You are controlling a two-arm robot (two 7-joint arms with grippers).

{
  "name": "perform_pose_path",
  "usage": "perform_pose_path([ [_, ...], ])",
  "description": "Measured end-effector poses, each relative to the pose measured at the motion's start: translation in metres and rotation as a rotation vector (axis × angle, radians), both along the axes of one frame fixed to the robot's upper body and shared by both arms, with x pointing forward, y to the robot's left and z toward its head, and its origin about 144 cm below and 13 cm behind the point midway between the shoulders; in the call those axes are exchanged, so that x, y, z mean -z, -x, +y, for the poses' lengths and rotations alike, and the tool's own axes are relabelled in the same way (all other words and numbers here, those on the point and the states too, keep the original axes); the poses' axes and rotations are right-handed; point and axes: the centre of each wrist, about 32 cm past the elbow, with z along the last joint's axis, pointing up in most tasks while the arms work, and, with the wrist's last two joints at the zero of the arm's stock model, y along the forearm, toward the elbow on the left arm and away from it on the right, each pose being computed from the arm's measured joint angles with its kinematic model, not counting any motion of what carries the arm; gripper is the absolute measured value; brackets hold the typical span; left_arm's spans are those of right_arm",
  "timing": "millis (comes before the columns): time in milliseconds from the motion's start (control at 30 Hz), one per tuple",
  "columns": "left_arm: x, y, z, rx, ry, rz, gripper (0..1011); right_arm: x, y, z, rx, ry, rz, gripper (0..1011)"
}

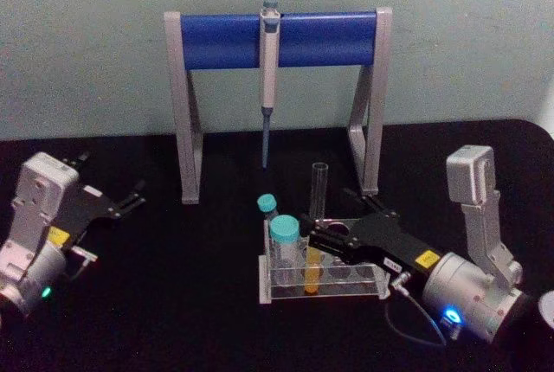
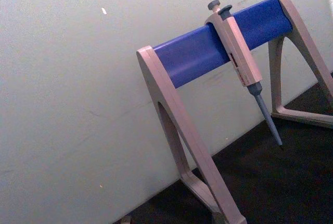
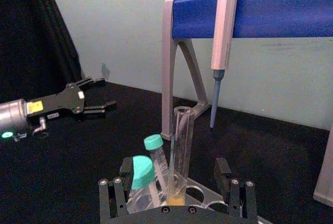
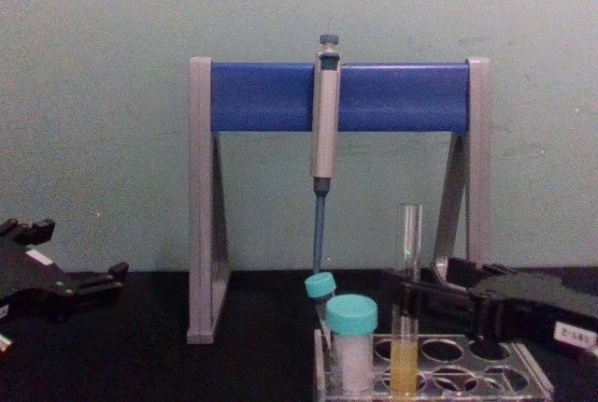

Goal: Pick up the test tube from the test tube rack, shake it, then place it back into the test tube rack.

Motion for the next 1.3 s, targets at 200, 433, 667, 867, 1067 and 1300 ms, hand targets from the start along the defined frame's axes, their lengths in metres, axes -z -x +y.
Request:
perform_pose_path([
  [200,0.0,0.0,0.0,0.0,0.0,0.0,1001,0.0,-0.012,0.004,0.007,-0.007,0.018,1000],
  [433,0.0,0.0,0.0,0.0,0.0,0.0,1001,0.001,-0.021,0.007,0.006,-0.008,0.025,1000],
  [667,0.0,0.0,0.0,0.0,0.0,0.0,1001,0.001,-0.023,0.008,0.0,-0.002,0.023,1000],
  [867,0.0,0.0,0.0,0.0,0.0,0.0,1001,0.002,-0.023,0.008,0.0,0.008,0.023,1000],
  [1067,0.0,0.0,0.0,0.0,0.0,0.0,1001,0.002,-0.023,0.008,0.0,0.008,0.023,1000],
  [1300,0.0,0.0,0.0,0.0,0.0,0.0,1001,0.002,-0.023,0.008,0.001,0.008,0.023,964],
])
